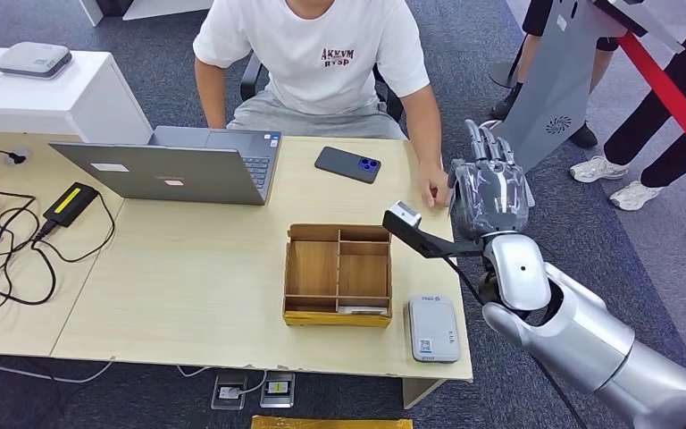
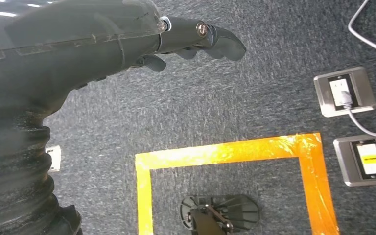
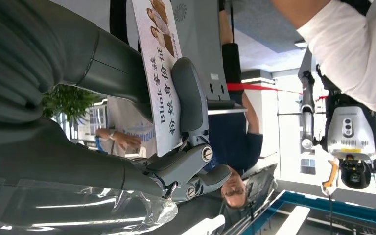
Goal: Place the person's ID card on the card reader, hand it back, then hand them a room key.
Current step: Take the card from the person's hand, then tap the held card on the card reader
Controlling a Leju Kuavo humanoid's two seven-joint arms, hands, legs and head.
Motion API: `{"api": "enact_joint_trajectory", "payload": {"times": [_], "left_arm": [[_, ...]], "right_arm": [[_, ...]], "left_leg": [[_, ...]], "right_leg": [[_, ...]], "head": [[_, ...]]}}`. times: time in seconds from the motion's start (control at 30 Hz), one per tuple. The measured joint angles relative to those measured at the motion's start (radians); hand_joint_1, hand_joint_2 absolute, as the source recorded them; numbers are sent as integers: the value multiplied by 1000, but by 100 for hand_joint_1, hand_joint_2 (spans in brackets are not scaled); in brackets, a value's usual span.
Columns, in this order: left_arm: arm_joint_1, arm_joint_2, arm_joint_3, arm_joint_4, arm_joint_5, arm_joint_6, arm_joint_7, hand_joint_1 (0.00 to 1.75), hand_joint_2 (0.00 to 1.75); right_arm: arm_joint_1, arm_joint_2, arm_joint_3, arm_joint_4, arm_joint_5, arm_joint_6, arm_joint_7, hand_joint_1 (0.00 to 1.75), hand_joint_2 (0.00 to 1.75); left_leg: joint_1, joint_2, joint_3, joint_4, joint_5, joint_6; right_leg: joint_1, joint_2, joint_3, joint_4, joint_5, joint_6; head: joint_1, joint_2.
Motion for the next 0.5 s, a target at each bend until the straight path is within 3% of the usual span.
{"api": "enact_joint_trajectory", "payload": {"times": [0.27,0.5], "left_arm": [[27,-2,15,12,26,0,-66,0,175],[32,-2,37,24,20,0,-71,0,175]], "right_arm": [[197,-48,-44,-74,-1,-117,0,175,175],[326,-67,-92,-125,15,-122,0,175,175]], "left_leg": [[0,0,0,0,0,0],[0,0,0,0,0,0]], "right_leg": [[0,0,0,0,0,0],[0,0,0,0,0,0]], "head": [[0,0],[0,0]]}}
